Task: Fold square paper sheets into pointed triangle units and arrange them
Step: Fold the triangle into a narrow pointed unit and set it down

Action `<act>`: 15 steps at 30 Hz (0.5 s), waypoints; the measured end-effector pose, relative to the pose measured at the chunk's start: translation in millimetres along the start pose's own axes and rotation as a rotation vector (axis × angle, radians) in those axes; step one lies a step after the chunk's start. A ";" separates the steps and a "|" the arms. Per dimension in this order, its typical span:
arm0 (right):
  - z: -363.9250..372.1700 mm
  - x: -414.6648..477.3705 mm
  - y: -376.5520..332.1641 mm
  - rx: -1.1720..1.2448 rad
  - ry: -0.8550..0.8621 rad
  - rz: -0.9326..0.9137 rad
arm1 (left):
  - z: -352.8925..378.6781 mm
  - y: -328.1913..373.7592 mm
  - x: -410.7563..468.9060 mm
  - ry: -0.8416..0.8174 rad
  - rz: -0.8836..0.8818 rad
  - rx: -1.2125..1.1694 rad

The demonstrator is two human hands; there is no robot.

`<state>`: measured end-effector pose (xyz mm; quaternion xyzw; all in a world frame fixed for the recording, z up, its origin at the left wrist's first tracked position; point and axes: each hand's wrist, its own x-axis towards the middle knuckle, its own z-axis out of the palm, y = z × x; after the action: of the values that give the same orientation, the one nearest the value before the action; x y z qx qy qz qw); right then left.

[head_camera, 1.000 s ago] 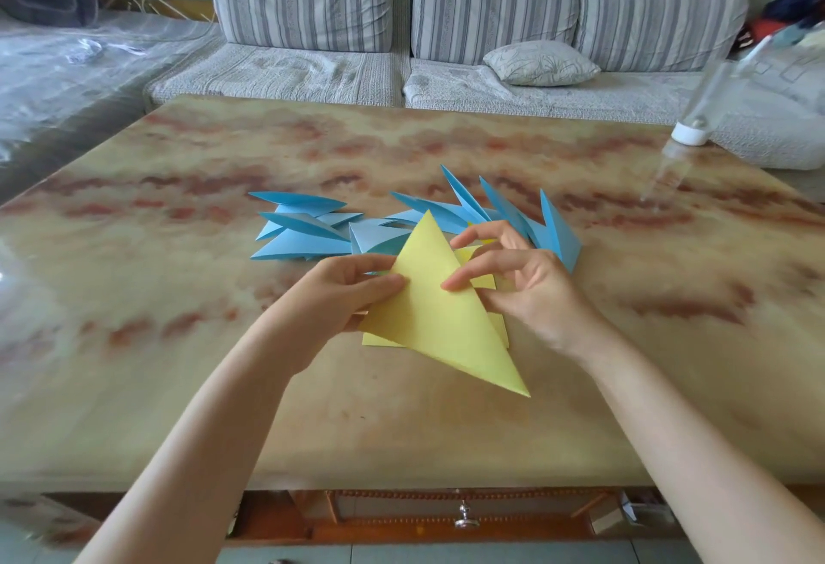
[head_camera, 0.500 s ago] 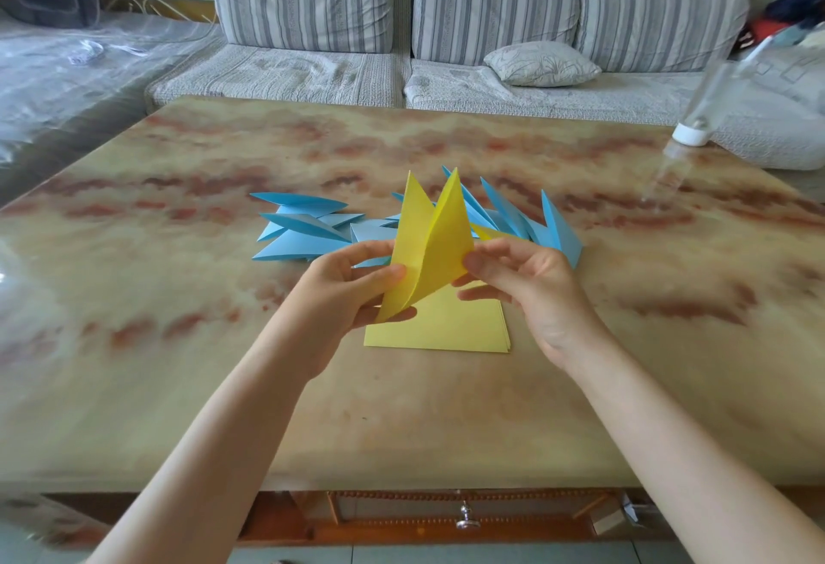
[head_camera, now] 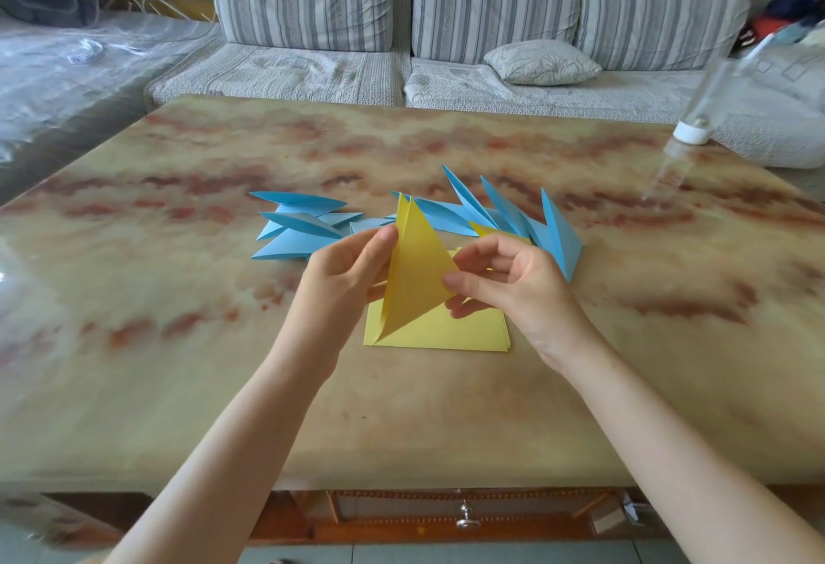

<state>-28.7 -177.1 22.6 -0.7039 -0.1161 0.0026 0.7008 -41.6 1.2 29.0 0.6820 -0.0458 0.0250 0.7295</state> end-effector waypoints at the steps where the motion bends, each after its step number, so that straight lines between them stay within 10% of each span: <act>1: 0.5 0.2 -0.4 0.003 -0.004 0.003 | -0.4 -0.3 -0.1 0.006 0.012 0.013; 15: -2.0 -2.3 -6.0 0.018 -0.114 -0.002 | -1.7 -2.0 2.2 0.132 0.020 -0.051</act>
<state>-31.5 -179.5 28.2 -0.6962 -0.1568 0.0431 0.6992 -39.2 2.7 27.0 0.6595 -0.0051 0.0762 0.7478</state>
